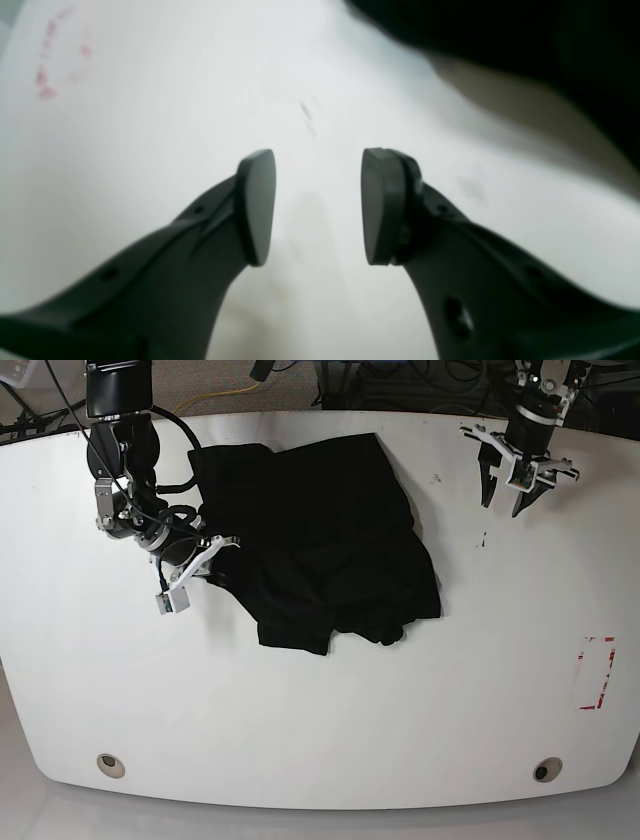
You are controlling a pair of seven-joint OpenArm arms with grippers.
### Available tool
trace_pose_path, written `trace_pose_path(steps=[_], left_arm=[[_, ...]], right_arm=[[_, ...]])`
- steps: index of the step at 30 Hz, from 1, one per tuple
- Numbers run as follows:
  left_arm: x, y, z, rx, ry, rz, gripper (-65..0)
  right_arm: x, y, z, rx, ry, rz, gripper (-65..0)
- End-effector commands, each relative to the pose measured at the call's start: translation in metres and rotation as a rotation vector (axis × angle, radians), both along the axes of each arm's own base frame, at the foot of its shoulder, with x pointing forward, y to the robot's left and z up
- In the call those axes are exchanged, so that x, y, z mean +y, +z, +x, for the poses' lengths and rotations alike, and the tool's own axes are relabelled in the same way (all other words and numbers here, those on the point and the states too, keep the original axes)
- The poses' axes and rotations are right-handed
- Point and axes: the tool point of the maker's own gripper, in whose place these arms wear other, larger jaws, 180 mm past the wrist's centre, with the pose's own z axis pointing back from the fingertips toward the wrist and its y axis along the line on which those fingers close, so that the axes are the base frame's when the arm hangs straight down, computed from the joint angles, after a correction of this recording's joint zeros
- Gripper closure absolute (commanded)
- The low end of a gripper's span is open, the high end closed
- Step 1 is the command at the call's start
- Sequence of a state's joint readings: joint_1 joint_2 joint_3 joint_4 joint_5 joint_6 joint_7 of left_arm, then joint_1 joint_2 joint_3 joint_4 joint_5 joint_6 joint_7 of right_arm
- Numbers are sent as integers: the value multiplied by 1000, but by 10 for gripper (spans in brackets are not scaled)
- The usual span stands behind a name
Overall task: Fold the T-shirt properly
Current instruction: 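Move both grippers down to edges of the black T-shirt, then grasp the shirt edge with the right gripper, reposition the left gripper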
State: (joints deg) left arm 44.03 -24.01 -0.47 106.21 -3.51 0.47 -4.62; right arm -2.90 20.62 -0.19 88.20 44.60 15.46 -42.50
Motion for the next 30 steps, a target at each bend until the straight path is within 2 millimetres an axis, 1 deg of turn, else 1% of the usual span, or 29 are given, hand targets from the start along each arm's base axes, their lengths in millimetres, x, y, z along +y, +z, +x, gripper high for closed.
trace_pose_path(steps=[1,2,4,6,9,11,12,14,15,18,21,22,25,26,28,30], left_arm=[[-1,3,21,9,52,-5,-256],[-1,1,26,21,66,-4,-256],[-2,3,39,20,82,-7,-256],[-11,3,52,27,87,-24,-257],[-20,-1,65,68,79,-18,-257],[-29,-4,69,91,61,-18,-257],[-33,-6,69,105,53,-16,-257],[-44,-9,68,129,12,-16,-257],[-51,-12,65,148,-28,-17,-257],[-63,-17,56,189,-137,-3,-257],[-73,-20,49,210,-213,-5,-257],[-75,-20,47,215,-233,-4,-256],[-81,-22,43,228,-274,-7,-256],[-82,-23,42,232,-283,-8,-256],[-83,-24,42,233,-280,-13,-256],[-84,-25,43,235,-275,-24,-256]], right_arm=[[2,41,15,-132,21,3,0],[1,49,16,-155,18,3,0],[1,58,18,-184,19,2,0],[2,62,13,-196,24,2,0],[-9,84,13,-261,-2,-11,0],[-11,97,15,-298,-7,-16,0],[-12,102,16,-314,-10,-18,0],[-22,119,20,-363,-11,-50,0],[-27,125,22,-380,-15,-63,0],[-33,148,33,-451,-25,-73,0],[-48,163,43,-497,-33,-111,0],[-50,171,47,-517,-31,-123,0],[-58,184,54,-551,-28,-156,0],[-65,186,58,-551,-32,-174,0],[-76,193,65,-560,-41,-194,0],[-80,197,68,-568,-42,-207,0]])
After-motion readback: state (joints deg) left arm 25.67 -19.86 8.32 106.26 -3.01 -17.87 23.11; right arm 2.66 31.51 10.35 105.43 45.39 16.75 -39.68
